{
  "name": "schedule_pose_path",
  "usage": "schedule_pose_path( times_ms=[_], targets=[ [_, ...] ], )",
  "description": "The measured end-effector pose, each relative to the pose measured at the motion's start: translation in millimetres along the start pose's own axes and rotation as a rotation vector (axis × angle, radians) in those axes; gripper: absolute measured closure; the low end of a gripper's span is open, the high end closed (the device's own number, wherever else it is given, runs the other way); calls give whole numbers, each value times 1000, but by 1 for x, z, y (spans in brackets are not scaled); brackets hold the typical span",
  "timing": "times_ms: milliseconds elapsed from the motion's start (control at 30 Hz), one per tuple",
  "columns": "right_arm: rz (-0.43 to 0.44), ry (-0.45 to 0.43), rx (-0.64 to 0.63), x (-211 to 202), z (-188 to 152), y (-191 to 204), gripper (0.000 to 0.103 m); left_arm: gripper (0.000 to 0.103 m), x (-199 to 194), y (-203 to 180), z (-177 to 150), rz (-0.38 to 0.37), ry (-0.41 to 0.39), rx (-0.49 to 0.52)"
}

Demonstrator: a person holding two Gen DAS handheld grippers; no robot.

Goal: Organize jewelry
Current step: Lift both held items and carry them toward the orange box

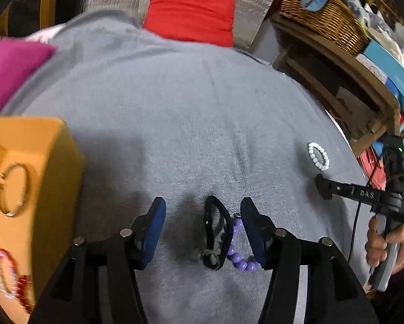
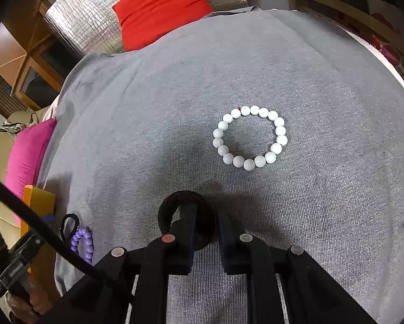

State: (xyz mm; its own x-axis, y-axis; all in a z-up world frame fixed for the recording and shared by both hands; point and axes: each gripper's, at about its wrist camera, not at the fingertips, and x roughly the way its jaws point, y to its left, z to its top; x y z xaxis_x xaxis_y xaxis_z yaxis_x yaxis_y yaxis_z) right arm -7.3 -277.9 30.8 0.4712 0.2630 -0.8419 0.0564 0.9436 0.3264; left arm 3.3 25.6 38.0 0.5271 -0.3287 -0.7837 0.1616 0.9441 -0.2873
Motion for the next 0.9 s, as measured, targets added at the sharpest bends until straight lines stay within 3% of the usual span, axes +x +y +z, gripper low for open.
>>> schedule_pose_path(
  times_ms=[167,300,567,900],
  targets=[
    [-9,-8,-21,1,-1,2,86,83,22,-15,-1,12,52,43],
    [-19,-27,-57,-1,-3,9,91,95,17,-14,-2,7,31,10],
    [-3,-87,-100,-10,-5,26,92,96,-21,-12,3,-29,-77,-26],
    [117,-138,-108,-29,-12,53,92,96,-94,-1,-3,-57,-201,-67]
  ],
)
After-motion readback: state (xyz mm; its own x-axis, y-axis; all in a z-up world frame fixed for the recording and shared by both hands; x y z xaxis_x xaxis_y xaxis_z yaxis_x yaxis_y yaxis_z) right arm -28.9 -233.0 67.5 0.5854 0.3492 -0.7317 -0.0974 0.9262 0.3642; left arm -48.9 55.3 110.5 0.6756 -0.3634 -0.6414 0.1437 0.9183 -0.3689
